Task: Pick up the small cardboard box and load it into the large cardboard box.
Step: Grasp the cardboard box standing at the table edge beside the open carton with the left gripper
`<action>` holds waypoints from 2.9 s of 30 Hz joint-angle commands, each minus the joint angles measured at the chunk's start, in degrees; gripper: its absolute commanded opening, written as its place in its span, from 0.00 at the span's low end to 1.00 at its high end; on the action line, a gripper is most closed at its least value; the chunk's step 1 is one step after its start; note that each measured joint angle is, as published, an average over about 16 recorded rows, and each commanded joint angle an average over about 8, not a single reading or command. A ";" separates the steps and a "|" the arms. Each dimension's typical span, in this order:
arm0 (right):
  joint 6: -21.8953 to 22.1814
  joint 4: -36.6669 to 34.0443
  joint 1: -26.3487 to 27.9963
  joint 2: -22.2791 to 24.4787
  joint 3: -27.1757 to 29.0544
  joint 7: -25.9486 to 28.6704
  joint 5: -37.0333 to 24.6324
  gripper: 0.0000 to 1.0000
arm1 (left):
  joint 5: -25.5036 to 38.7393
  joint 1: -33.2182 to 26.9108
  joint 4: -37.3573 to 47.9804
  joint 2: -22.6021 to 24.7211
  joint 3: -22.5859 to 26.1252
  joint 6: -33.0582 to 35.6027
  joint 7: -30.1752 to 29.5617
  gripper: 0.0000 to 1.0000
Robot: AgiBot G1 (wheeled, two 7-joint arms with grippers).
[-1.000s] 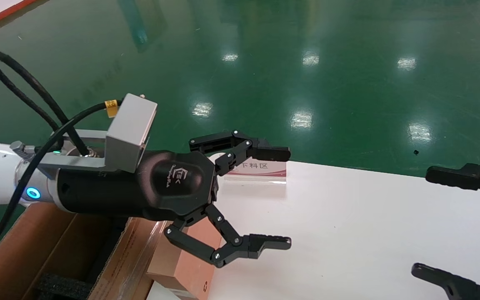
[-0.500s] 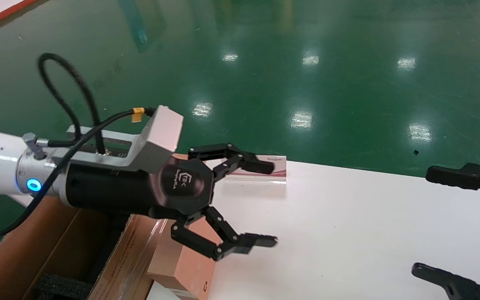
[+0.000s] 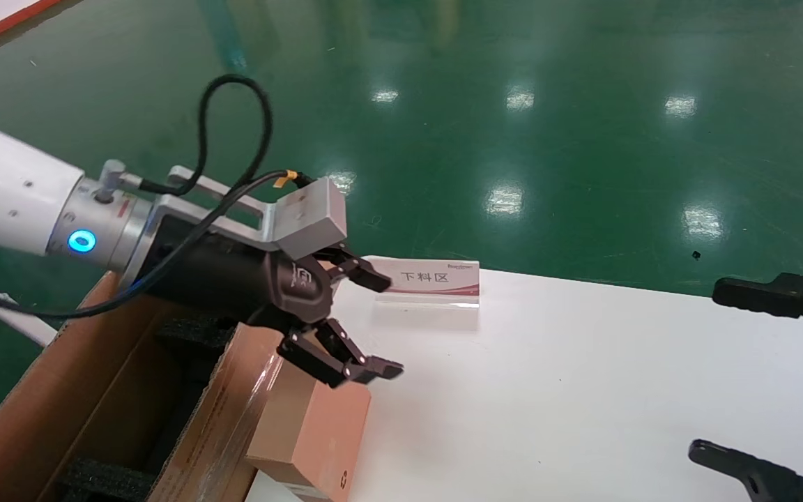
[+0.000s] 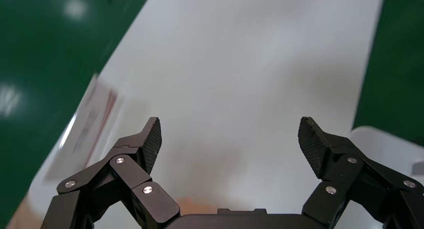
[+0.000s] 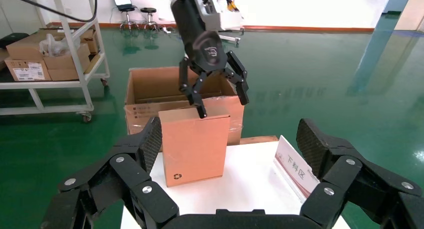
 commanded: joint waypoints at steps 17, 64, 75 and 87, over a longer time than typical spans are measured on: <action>0.03 0.00 0.02 0.03 -0.08 -0.04 0.05 1.00 | 3.36 -20.90 -0.21 1.99 27.19 0.59 -18.55 1.00; 0.12 0.00 0.06 0.11 -0.26 -0.13 0.18 1.00 | -4.24 -41.05 -0.26 12.10 70.55 -5.74 -40.00 1.00; 0.13 0.00 0.07 0.13 -0.31 -0.15 0.21 1.00 | -4.13 -39.56 -0.20 11.53 70.62 -8.11 -38.80 1.00; 0.15 0.00 0.08 0.15 -0.35 -0.18 0.24 1.00 | -1.80 -37.98 -0.15 10.94 71.70 -9.90 -38.79 1.00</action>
